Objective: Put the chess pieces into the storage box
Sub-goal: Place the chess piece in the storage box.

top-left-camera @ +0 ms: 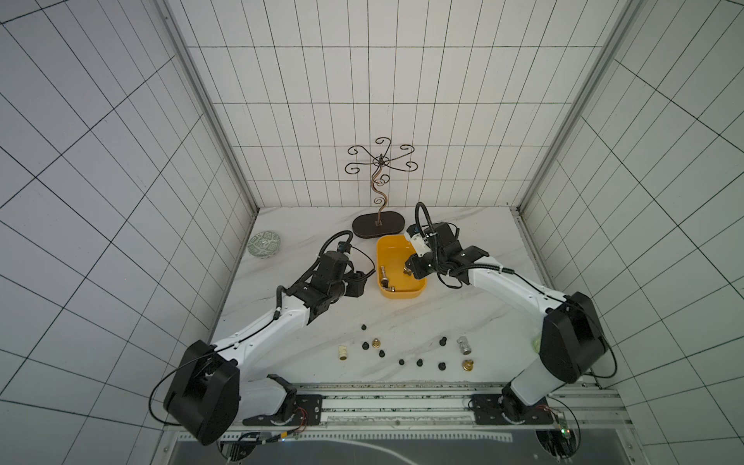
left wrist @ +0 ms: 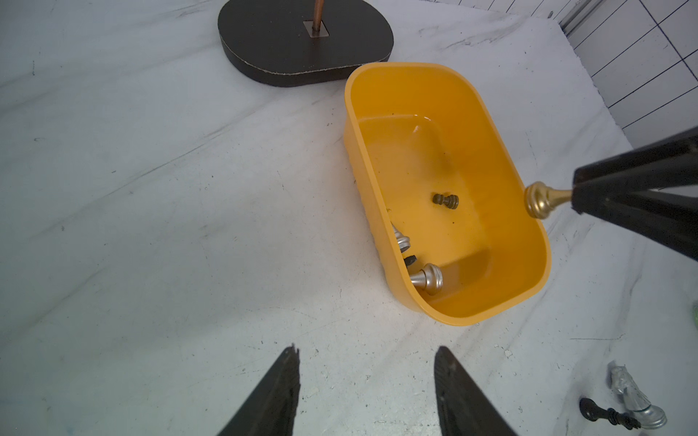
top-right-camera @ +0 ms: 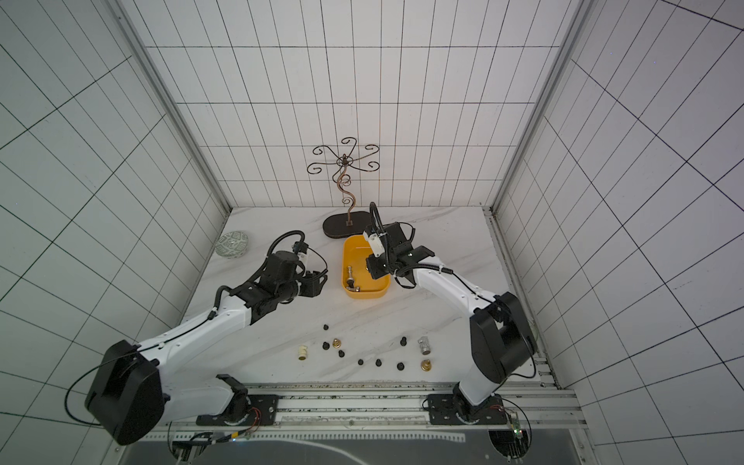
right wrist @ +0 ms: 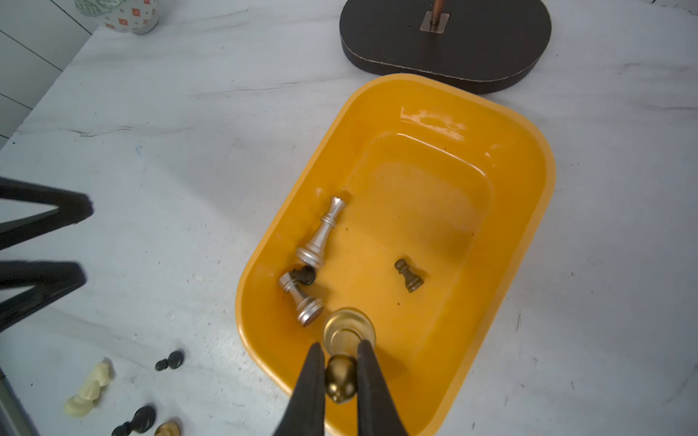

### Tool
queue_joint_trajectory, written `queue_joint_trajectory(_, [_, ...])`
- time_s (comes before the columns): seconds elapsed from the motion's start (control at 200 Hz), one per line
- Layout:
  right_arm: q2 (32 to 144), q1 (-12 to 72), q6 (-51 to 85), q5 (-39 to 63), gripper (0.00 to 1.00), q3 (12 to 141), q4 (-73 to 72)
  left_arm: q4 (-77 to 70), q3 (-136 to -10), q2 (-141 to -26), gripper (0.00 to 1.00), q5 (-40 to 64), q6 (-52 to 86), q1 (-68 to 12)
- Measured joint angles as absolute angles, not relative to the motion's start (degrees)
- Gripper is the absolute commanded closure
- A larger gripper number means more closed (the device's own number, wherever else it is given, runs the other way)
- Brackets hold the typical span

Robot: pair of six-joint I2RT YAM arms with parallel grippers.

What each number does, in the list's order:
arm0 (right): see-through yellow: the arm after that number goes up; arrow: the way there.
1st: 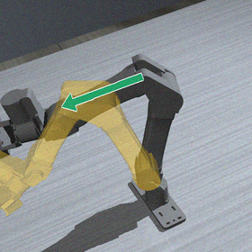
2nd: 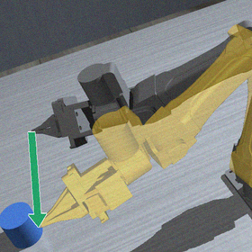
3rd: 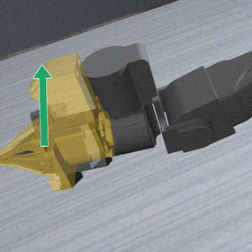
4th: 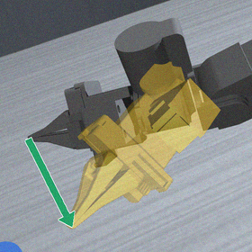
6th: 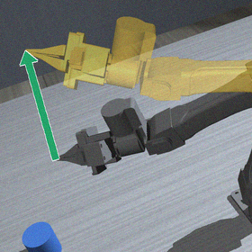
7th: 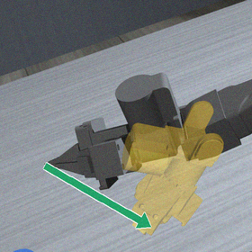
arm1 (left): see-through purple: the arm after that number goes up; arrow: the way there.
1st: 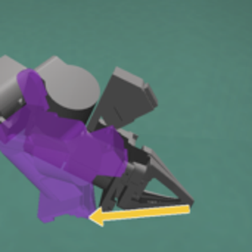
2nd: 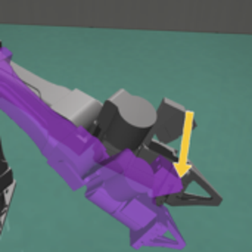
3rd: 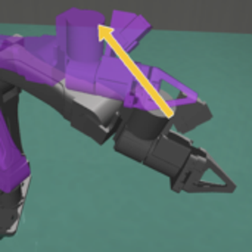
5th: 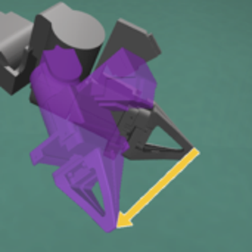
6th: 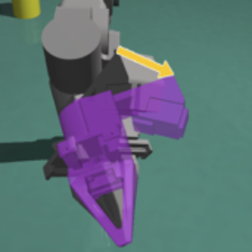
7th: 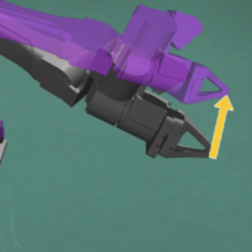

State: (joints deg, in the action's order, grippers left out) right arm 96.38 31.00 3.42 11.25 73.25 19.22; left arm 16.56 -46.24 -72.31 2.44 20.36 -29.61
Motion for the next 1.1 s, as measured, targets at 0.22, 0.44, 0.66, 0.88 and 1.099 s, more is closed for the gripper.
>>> queue_joint_trajectory(0.22, [110.45, 28.80, 2.00, 11.55, 0.92, 81.62, 18.04, 16.62, -44.25, -71.09, 0.44, 2.85, 21.21, -29.61])
queue_joint_trajectory(0.44, [118.34, 28.49, 1.83, 12.84, 0.91, 85.52, 17.47, 16.62, -43.62, -70.98, 0.44, 3.42, 21.67, -29.61])
queue_joint_trajectory(0.66, [119.48, 28.49, 1.78, 14.13, 0.83, 86.37, 16.93, 16.60, -43.00, -70.89, 0.43, 3.97, 22.06, -29.61])
queue_joint_trajectory(0.88, [119.48, 28.49, 1.67, 15.14, 0.63, 87.59, 16.43, 16.60, -42.94, -70.87, 0.42, 4.34, 22.13, -29.61])
queue_joint_trajectory(1.099, [119.13, 28.49, 1.74, 15.57, 0.58, 88.05, 16.21, 16.80, -42.72, -70.37, 0.42, 4.62, 22.11, -29.61])
